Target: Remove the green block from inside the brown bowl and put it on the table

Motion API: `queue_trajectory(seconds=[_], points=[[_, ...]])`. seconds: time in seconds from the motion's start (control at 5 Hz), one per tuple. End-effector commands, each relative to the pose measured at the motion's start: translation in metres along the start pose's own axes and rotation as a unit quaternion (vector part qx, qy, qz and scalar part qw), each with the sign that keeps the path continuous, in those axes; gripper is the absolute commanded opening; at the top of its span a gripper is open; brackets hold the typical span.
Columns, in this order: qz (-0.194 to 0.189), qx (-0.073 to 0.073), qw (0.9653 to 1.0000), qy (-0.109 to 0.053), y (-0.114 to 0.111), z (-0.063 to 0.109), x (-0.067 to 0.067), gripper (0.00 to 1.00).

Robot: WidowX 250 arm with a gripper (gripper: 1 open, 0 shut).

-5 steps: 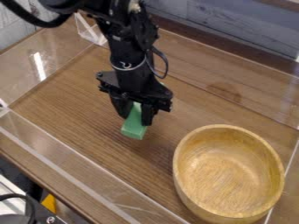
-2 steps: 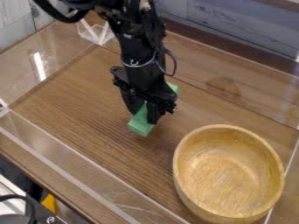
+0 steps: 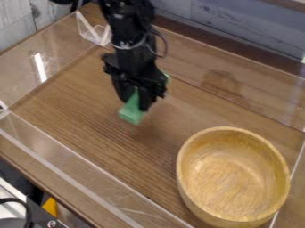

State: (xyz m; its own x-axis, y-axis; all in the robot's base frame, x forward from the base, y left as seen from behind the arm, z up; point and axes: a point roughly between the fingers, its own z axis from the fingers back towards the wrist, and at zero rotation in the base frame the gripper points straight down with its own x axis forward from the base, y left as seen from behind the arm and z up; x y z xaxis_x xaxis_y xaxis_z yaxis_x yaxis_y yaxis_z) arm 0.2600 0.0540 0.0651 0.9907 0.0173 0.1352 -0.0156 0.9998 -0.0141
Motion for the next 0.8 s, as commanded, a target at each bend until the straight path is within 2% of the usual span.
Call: queue_trajectory(seconds=[0.0, 0.4, 0.6], points=[[-0.002, 0.006, 0.9999, -0.015, -0.008, -0.003, 0.01, 0.0], [0.007, 0.008, 0.9999, -0.01, -0.024, -0.014, 0.016, 0.0], [-0.003, 0.005, 1.0, -0.005, -0.024, -0.017, 0.014, 0.0]])
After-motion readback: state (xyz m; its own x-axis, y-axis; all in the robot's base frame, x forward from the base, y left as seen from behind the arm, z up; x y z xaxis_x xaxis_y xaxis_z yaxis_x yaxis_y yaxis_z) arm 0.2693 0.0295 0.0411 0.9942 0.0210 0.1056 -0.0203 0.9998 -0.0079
